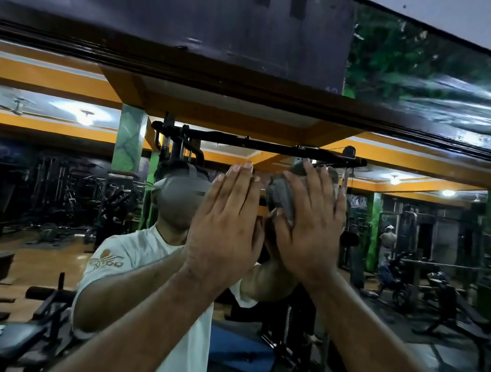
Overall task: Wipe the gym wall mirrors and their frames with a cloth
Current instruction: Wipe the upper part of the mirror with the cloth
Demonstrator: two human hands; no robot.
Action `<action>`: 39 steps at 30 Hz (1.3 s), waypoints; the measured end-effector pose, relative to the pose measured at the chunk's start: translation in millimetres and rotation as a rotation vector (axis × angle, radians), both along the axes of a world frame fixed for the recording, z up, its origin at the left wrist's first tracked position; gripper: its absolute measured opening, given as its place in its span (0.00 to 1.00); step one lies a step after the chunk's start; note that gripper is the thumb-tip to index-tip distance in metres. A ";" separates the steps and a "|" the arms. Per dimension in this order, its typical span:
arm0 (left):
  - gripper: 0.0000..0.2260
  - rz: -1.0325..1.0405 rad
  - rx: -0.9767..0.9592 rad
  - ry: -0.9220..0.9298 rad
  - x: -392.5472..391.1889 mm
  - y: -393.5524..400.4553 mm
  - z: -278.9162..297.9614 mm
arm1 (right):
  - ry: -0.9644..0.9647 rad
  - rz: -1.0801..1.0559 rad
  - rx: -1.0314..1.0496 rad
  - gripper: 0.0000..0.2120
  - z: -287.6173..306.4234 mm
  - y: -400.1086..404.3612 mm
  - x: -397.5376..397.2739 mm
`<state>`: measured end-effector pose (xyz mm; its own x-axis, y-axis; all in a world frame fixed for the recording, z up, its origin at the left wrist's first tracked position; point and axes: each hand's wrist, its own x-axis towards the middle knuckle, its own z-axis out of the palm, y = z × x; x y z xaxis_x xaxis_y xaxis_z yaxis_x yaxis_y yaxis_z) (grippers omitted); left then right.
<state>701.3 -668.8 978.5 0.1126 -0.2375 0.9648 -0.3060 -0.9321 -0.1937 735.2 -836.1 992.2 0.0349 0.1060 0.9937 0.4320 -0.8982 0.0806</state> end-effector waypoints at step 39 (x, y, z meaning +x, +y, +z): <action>0.27 -0.011 0.030 -0.061 35.5 -122.3 7.9 | 0.003 0.011 -0.150 0.30 -16.5 -144.6 24.4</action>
<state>736.8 -791.1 986.4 0.0508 -0.2671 0.9623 -0.3027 -0.9224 -0.2401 759.6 -980.7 975.8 0.0361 0.2537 0.9666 0.4420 -0.8715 0.2122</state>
